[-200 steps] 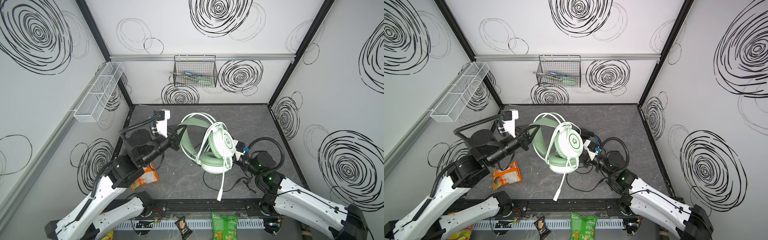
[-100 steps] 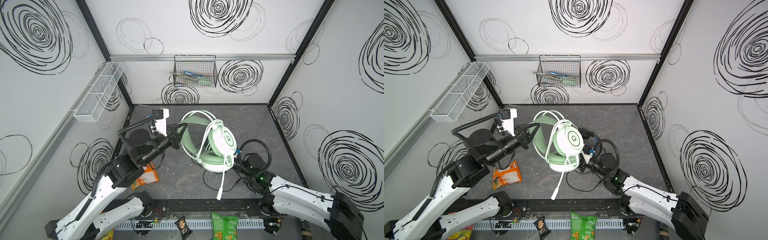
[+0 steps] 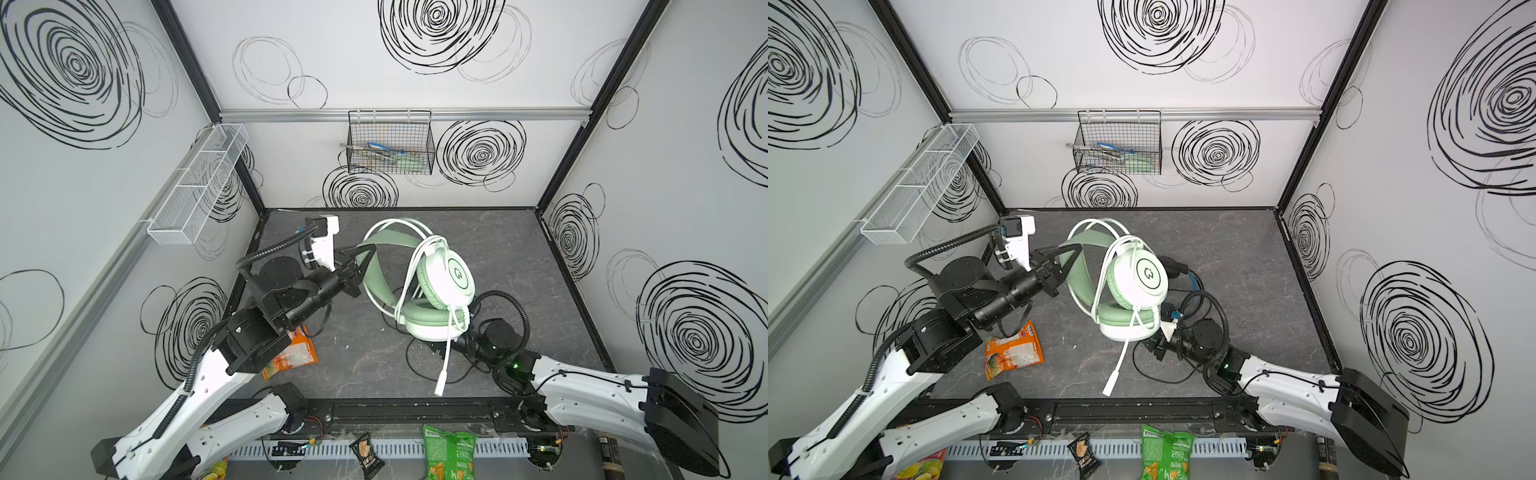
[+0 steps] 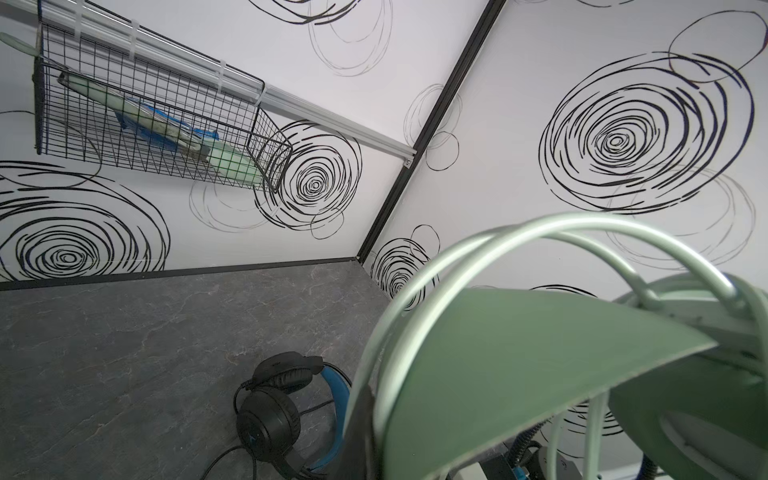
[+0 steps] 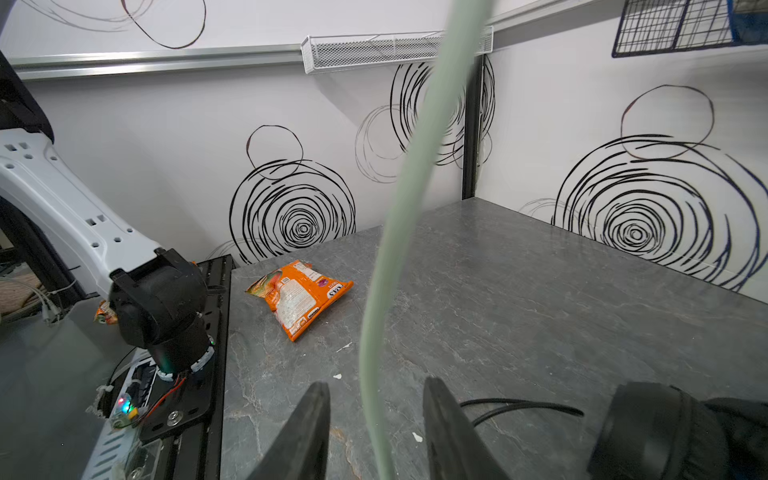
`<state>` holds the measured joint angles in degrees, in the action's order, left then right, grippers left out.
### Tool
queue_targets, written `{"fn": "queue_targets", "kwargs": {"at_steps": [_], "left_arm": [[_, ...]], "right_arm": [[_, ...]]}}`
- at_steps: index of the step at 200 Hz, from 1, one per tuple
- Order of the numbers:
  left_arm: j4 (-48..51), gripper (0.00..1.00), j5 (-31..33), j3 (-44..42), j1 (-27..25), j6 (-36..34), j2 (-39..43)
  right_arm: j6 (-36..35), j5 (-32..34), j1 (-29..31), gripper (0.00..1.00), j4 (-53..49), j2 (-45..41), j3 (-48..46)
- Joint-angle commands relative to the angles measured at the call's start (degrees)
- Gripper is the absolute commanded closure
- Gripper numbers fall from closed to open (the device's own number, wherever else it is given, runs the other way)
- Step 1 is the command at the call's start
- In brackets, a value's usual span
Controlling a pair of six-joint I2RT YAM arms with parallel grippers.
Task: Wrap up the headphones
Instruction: 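Pull the cable down toward the robot with the right gripper, below the headset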
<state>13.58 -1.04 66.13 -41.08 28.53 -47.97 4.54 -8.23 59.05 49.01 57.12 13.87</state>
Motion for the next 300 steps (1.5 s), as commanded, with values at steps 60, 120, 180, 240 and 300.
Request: {"fn": "queue_targets", "kwargs": {"at_steps": [60,120,180,240,300], "left_arm": [[-8.32,1.00,3.15,3.09,1.55,3.58,0.90],[-10.69,1.00,8.33,-0.40,6.59,9.28,1.52],[-13.93,1.00,7.89,-4.12,8.21,14.61,1.17],[-10.91,1.00,13.70,-5.87,8.73,10.64,3.45],[-12.87,1.00,28.54,-10.76,8.74,-1.09,2.23]], "right_arm": [[1.37,9.95,7.91,0.94,0.90,4.88,0.62],[2.65,25.98,17.75,1.00,-6.57,8.13,3.52],[4.15,33.57,22.48,1.00,-13.82,21.25,15.02],[-0.04,37.52,27.15,1.00,-20.20,25.51,22.66],[-3.50,42.18,37.13,1.00,-32.10,22.97,31.95]]}}
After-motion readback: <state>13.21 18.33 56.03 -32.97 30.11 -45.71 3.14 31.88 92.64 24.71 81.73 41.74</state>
